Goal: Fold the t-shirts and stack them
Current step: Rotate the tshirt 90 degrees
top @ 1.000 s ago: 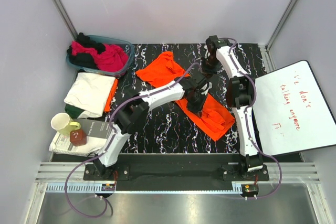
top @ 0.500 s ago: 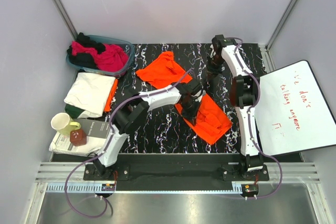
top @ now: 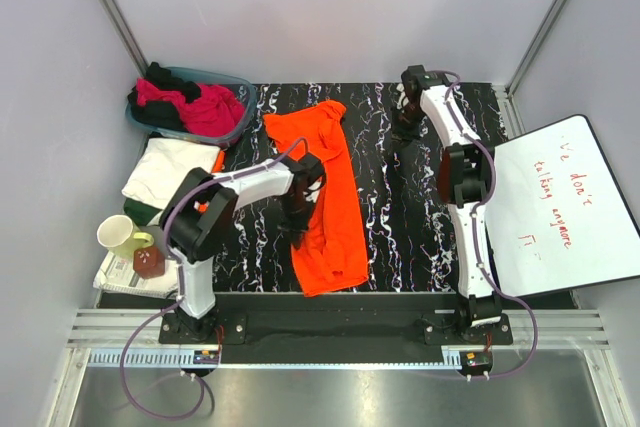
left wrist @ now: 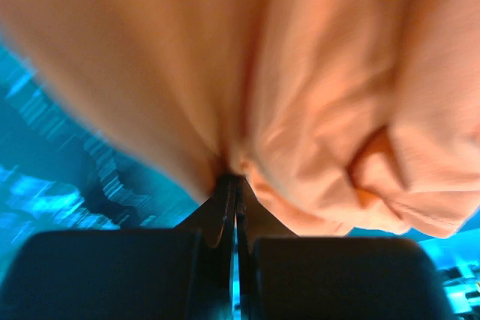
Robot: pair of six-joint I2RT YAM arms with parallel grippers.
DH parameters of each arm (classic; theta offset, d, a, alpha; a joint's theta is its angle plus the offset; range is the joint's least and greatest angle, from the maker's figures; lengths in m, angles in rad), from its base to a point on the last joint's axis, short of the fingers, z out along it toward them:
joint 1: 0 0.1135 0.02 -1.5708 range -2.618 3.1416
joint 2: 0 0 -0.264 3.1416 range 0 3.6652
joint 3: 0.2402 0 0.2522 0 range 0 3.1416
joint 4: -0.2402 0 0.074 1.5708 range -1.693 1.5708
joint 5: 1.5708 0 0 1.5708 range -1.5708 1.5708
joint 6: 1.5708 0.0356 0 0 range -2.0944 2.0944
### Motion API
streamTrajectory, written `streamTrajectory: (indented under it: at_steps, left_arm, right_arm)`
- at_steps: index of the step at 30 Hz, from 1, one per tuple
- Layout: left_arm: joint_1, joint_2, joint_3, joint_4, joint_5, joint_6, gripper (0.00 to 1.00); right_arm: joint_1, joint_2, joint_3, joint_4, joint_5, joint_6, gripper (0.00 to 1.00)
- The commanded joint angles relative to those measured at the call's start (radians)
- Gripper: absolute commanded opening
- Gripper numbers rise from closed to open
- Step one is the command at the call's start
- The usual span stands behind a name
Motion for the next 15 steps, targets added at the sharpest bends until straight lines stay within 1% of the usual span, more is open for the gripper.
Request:
streamTrajectory:
  at_steps: [1, 5, 6, 8, 9, 12, 15]
  left_arm:
    - [0.024, -0.129, -0.065, -0.104, -0.116, 0.041, 0.00]
    - [0.024, -0.244, -0.059, -0.103, -0.107, 0.022, 0.00]
    - [0.024, -0.289, -0.048, -0.103, -0.114, 0.015, 0.00]
    - [0.024, -0.324, -0.007, -0.100, -0.130, -0.016, 0.00]
    - [0.026, -0.346, 0.007, -0.100, -0.144, -0.024, 0.00]
    - [0.027, -0.347, 0.053, -0.100, -0.156, -0.051, 0.00]
    - [0.032, -0.329, 0.096, -0.101, -0.157, -0.068, 0.00]
  right_arm:
    - [0.080, -0.054, 0.076, 0.025, -0.038, -0.014, 0.00]
    - [0.158, -0.014, 0.175, 0.052, -0.062, 0.009, 0.00]
    - [0.181, -0.010, 0.183, 0.083, -0.070, 0.018, 0.00]
    - [0.204, -0.002, 0.177, 0.127, -0.102, 0.050, 0.00]
    - [0.224, 0.001, 0.171, 0.179, -0.113, 0.061, 0.00]
    - [0.247, 0.032, 0.180, 0.253, -0.139, 0.093, 0.00]
    - [0.264, 0.105, 0.224, 0.298, -0.151, 0.121, 0.00]
